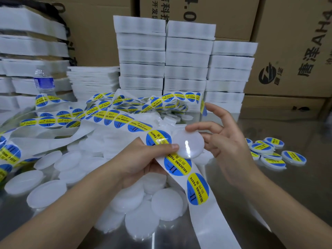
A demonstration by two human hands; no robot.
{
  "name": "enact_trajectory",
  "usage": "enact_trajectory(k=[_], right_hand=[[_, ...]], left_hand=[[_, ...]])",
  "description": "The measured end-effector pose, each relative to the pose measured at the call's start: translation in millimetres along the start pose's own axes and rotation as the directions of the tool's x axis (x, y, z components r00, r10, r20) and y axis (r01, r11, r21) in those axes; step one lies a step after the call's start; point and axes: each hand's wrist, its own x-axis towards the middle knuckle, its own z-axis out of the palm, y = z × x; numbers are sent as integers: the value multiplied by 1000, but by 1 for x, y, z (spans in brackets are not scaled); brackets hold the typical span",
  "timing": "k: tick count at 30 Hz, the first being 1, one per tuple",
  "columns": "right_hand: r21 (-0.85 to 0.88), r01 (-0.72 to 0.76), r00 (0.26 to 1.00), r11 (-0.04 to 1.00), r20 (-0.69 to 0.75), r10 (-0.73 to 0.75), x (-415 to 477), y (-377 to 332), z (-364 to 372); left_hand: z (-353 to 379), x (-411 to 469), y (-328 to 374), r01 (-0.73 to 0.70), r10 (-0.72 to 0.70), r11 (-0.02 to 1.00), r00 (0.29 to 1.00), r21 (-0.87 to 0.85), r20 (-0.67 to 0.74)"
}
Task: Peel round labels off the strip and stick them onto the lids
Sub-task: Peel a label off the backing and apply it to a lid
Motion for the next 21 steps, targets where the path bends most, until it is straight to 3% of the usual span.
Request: enact_trajectory(k=[10, 17, 21], right_hand=[[-133, 72, 985, 988, -144, -91, 2, 1, -1], [80, -129, 983, 988, -117, 138, 6, -9, -6], [13, -230, 970, 973, -80, 230, 5, -5, -3]], left_hand=[[-1, 3, -2, -29, 33, 999, 992, 36, -124], [-1, 6, 0, -21, 17, 1000, 961, -10, -276], [0, 5, 0, -36, 34, 999, 958, 0, -285]])
